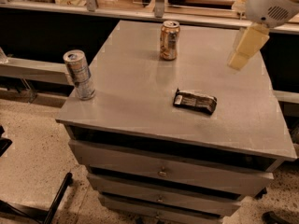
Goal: Knock orange can over
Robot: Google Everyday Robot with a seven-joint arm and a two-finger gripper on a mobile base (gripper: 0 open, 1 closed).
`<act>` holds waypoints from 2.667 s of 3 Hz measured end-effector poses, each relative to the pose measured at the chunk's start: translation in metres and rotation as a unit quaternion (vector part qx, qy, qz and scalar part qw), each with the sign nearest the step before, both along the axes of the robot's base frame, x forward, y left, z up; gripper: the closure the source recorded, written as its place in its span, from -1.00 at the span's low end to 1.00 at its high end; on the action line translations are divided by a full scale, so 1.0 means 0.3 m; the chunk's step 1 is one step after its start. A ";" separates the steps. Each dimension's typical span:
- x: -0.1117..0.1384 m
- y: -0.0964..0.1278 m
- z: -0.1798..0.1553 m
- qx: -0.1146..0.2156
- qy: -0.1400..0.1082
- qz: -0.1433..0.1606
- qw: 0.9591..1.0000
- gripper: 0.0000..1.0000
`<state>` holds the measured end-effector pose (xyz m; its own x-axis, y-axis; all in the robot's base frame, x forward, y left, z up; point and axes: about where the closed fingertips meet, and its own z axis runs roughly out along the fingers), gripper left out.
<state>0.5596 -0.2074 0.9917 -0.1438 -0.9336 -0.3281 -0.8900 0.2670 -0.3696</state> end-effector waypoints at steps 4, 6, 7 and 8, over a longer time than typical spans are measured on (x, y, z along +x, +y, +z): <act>0.500 0.237 -0.056 0.314 -0.066 -0.051 0.946 -1.00; 0.552 0.250 -0.028 0.329 -0.094 -0.061 0.938 -1.00; 0.595 0.254 -0.041 0.397 -0.122 -0.066 0.907 -1.00; 0.640 0.252 -0.052 0.446 -0.156 -0.081 0.878 -1.00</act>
Offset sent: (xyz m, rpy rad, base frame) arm 0.1450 0.0574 0.0042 0.4750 -0.1480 0.0203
